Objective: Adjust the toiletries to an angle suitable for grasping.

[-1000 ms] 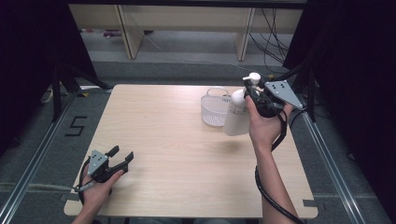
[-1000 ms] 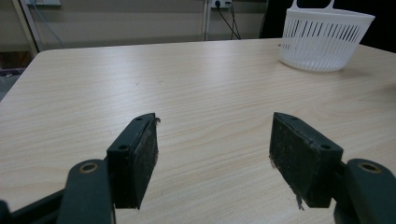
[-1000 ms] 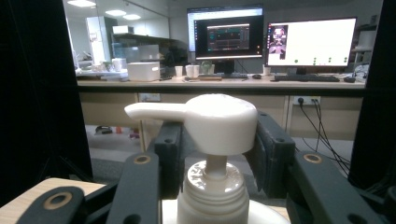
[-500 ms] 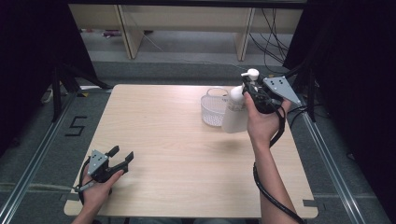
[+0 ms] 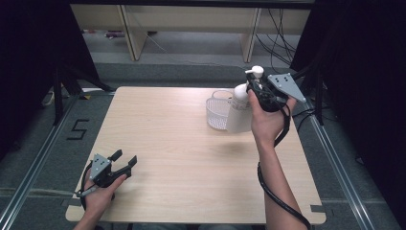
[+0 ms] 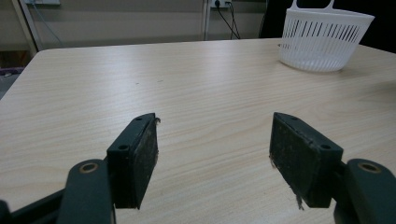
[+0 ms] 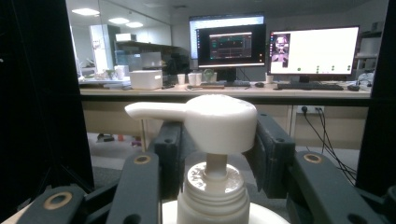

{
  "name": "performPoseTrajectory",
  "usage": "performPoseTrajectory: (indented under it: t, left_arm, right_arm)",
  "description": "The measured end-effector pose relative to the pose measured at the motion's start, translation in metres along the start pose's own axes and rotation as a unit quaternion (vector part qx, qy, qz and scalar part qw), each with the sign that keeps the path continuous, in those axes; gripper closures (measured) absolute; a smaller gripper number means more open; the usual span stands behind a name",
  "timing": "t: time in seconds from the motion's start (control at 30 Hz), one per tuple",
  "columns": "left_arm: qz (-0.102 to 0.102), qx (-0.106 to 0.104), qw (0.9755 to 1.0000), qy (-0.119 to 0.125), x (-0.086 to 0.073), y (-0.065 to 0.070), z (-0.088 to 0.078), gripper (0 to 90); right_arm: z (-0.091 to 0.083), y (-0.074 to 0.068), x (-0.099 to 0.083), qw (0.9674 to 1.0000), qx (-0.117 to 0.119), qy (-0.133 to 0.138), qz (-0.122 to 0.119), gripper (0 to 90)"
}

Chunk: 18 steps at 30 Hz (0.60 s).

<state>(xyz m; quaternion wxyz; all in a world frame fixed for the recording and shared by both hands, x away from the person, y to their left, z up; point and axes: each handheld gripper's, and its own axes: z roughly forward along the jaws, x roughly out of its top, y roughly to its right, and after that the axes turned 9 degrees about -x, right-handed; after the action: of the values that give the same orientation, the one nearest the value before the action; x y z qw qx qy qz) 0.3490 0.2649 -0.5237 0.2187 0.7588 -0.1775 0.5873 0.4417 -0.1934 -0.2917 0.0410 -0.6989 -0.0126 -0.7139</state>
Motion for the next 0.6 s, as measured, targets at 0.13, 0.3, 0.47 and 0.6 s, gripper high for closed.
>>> performPoseTrajectory:
  t: [0.13,0.3,0.47,0.6]
  left_arm:
    - [-0.001,0.000,1.0000,0.000,0.0000,-0.0001,0.0000,31.9]
    - [-0.001,-0.001,1.0000,0.000,0.0001,-0.0003,-0.0001,31.9]
    - [-0.002,-0.001,1.0000,0.000,0.0000,-0.0002,-0.0001,31.9]
    - [-0.002,-0.001,1.0000,0.000,0.0000,-0.0002,-0.0001,31.9]
  right_arm:
    - [0.0021,-0.0011,0.0012,1.0000,-0.002,0.001,0.001,60.1]
    - [0.0046,-0.0019,0.0026,1.0000,0.000,0.003,0.000,60.1]
    - [0.0074,-0.0023,0.0030,1.0000,-0.001,0.002,-0.003,60.1]
    - [0.0093,-0.0038,0.0032,1.0000,0.000,0.003,0.004,60.1]
